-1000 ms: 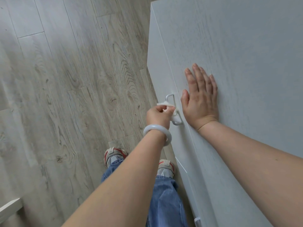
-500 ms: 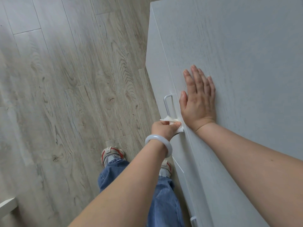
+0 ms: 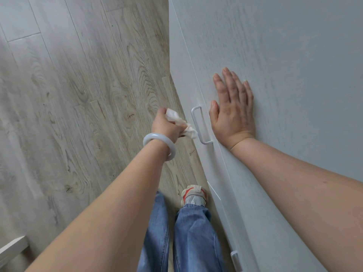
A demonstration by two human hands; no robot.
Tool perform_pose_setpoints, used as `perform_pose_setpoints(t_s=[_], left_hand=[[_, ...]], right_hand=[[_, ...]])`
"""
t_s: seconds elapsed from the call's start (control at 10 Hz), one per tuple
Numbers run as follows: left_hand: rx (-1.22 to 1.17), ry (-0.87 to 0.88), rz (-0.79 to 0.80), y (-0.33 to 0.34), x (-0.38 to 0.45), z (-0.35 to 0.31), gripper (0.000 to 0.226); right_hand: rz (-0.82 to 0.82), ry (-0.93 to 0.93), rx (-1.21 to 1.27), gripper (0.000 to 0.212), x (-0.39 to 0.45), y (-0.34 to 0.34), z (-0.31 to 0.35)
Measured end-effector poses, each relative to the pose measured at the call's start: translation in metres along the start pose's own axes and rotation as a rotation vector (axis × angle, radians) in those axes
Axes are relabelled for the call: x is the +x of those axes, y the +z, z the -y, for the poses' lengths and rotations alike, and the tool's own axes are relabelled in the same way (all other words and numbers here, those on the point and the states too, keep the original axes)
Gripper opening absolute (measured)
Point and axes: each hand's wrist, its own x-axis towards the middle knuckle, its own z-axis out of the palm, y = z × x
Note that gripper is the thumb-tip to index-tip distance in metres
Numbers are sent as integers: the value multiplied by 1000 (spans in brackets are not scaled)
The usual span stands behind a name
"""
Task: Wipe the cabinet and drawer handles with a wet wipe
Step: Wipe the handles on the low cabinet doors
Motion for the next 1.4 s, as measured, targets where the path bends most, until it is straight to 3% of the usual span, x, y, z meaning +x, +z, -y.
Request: perform_pose_setpoints(t_s=[0.1, 0.2, 0.4, 0.6, 0.7, 0.9, 1.0, 1.1, 1.3, 1.4], left_hand=[[17, 91, 105, 7, -13, -8, 20], [-29, 111, 197, 18, -16, -5, 26], [79, 24, 198, 43, -35, 49, 28], [-122, 119, 71, 29, -25, 6, 23], [-232, 117, 40, 30, -21, -1, 32], [-255, -13, 125, 43, -42, 36, 50], [-384, 68, 69, 34, -32, 12, 51], [-366, 108, 17, 29, -16, -4, 51], [-456, -117, 59, 49, -47, 28, 52], [-486, -124, 81, 48, -42, 27, 48]], right_hand=[[10, 3, 2, 58, 1, -1, 0], [14, -1, -7, 58, 0, -1, 0], [2, 4, -12, 58, 1, 1, -1], [0, -1, -4, 57, 0, 1, 1], [5, 1, -7, 58, 0, 1, -1], [-5, 1, -12, 58, 0, 1, 0], [-6, -1, -16, 58, 0, 1, 0], [1, -2, -14, 58, 0, 2, 1], [-22, 6, -12, 58, 0, 2, 0], [-20, 5, -19, 58, -1, 2, -1]])
